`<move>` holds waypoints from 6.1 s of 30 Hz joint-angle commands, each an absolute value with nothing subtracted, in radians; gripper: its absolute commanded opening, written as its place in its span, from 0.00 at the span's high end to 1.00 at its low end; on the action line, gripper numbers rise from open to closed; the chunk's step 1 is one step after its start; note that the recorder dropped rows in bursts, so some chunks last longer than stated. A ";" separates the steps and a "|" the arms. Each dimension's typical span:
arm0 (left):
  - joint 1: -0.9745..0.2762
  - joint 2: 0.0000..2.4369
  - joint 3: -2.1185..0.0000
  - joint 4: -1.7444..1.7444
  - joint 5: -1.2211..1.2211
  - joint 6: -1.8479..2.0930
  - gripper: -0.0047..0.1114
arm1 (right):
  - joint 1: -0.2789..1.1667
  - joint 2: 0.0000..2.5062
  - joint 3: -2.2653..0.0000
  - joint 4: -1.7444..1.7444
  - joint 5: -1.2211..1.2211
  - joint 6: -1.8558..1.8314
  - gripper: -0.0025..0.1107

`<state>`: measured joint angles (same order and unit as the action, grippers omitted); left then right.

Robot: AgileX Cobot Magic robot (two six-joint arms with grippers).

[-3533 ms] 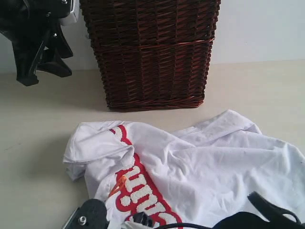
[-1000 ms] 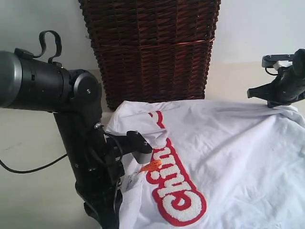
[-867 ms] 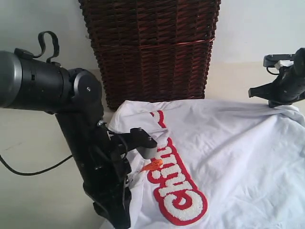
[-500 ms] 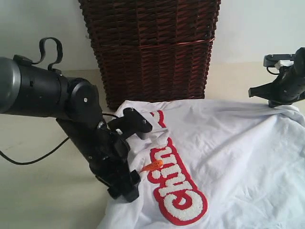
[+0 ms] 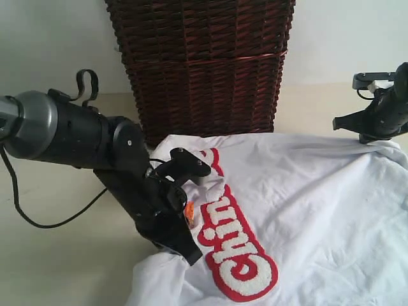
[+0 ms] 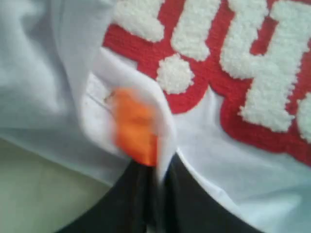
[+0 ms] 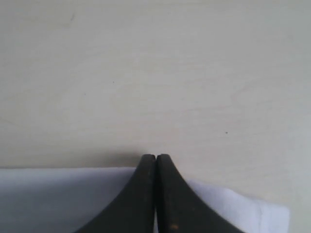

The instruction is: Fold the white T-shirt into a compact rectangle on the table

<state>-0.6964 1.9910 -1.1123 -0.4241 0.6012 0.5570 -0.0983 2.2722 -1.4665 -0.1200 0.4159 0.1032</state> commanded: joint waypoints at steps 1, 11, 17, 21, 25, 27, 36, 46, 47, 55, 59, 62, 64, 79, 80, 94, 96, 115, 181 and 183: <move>-0.677 1.947 -1.129 -0.312 0.710 0.461 0.96 | -0.116 2.334 -1.434 -0.131 0.568 0.090 0.98; -0.411 1.829 -1.055 -0.323 0.956 0.303 0.96 | -0.116 2.334 -1.434 -0.138 0.562 0.088 0.98; -0.356 1.834 -0.988 -0.349 0.964 0.293 0.85 | -0.116 2.334 -1.434 -0.140 0.577 0.088 0.98; -0.347 1.838 -0.988 -0.010 0.968 0.011 0.53 | -0.116 2.334 -1.434 -0.140 0.583 0.080 0.98; -0.300 1.816 -1.016 0.078 0.916 -0.106 0.53 | -0.116 2.334 -1.434 -0.140 0.576 0.080 0.98; -0.300 1.772 -1.027 0.000 0.837 -0.031 0.53 | -0.116 2.327 -1.434 -0.140 0.563 0.080 0.98; -0.298 1.790 -1.027 -0.739 0.678 0.558 0.41 | -0.092 2.198 -1.434 -0.096 0.532 0.074 0.60; -0.299 1.978 -1.136 -0.833 0.568 0.611 0.37 | 0.042 1.975 -1.434 -0.084 0.614 0.073 0.54; -0.299 1.996 -1.146 -0.845 0.568 0.624 0.39 | 0.054 1.963 -1.434 -0.084 0.625 0.073 0.54; -0.255 1.990 -1.197 -0.800 0.596 0.692 0.95 | 0.087 1.932 -1.434 -0.079 0.677 0.051 0.57; -0.193 1.927 -1.222 -0.702 0.625 0.652 0.95 | 0.087 1.932 -1.432 -0.011 0.684 -0.009 0.59; -0.136 1.892 -1.242 -0.642 0.630 0.578 0.95 | 0.087 1.932 -1.432 0.171 0.749 -0.190 0.59; -0.099 1.878 -1.247 -0.631 0.637 0.571 0.95 | 0.087 1.932 -1.432 0.326 0.818 -0.343 0.59; 0.040 1.849 -1.247 -0.394 0.720 0.365 0.46 | 0.378 1.932 -1.275 0.502 1.048 -0.688 0.84; 0.040 1.849 -1.247 -0.415 0.742 0.375 0.48 | 0.399 1.932 -1.262 0.475 1.009 -0.658 0.85; -0.170 1.725 -1.084 -0.433 1.144 0.585 0.48 | 0.475 2.074 -1.212 0.011 0.827 -0.208 0.98; -0.224 1.680 -1.027 -0.405 1.144 0.609 0.48 | 0.475 2.089 -1.212 -0.050 0.809 -0.129 0.98; -0.721 1.637 -0.704 -0.367 0.620 0.857 0.29 | 0.477 1.873 -1.212 0.209 0.715 -0.313 0.84; -0.738 1.793 -0.724 -0.453 0.296 0.878 0.61 | 0.435 1.764 -1.123 0.023 0.656 -0.147 0.85; -0.738 1.789 -0.731 -0.450 0.330 0.878 0.70 | 0.435 1.764 -1.123 0.026 0.656 -0.147 0.85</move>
<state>-0.7427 1.7828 -0.7264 -0.4607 0.3037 0.8891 0.4399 1.7738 -1.1256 0.0289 0.6648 -0.1472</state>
